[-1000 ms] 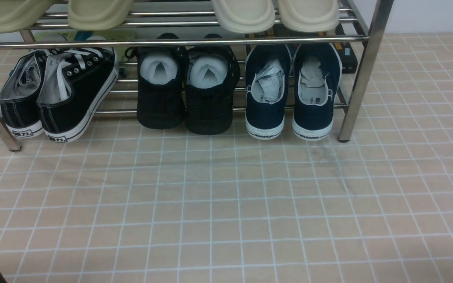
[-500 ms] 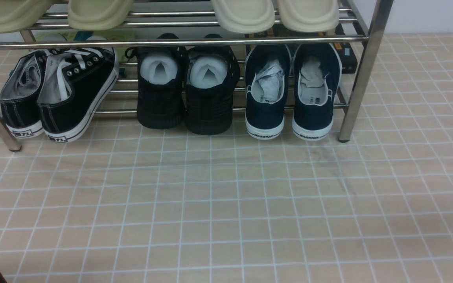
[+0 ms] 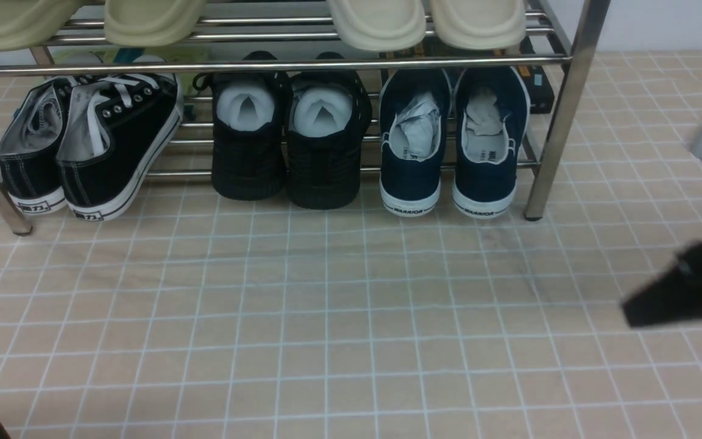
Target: Take the shoes off the shelf from the light coffee tablecloth by hand.
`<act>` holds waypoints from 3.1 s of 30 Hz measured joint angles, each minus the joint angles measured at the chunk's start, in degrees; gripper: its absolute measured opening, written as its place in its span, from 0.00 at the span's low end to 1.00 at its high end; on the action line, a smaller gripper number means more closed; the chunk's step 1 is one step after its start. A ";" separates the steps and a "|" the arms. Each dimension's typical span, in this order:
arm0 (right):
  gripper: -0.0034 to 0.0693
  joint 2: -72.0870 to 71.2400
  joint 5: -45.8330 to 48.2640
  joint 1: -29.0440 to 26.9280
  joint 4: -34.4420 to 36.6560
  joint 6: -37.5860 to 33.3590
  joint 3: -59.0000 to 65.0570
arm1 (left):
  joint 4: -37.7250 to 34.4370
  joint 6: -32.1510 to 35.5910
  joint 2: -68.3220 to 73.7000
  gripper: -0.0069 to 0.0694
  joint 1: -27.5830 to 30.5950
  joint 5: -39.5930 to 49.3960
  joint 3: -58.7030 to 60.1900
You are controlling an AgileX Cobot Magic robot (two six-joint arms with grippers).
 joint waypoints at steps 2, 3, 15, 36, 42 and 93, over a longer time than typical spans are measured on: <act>0.05 4.63 0.00 4.30 -0.42 0.32 -5.49 | 0.00 0.00 0.00 0.41 0.00 0.00 0.00; 0.05 6.87 -0.39 7.04 -1.56 1.46 -9.05 | 0.00 0.00 0.00 0.41 0.00 0.00 0.00; 0.08 31.22 1.57 25.21 -33.00 30.35 -46.24 | 0.00 0.00 0.00 0.41 0.00 0.00 0.00; 0.54 46.78 -13.35 28.82 -47.22 36.46 -58.82 | 0.00 0.00 0.00 0.41 0.00 0.00 0.00; 0.53 48.71 -16.27 28.82 -49.19 36.61 -58.86 | 0.00 0.00 0.00 0.41 0.00 0.00 0.00; 0.11 10.33 7.50 28.92 -31.01 22.45 -48.11 | 0.00 0.00 0.00 0.41 0.00 0.00 0.00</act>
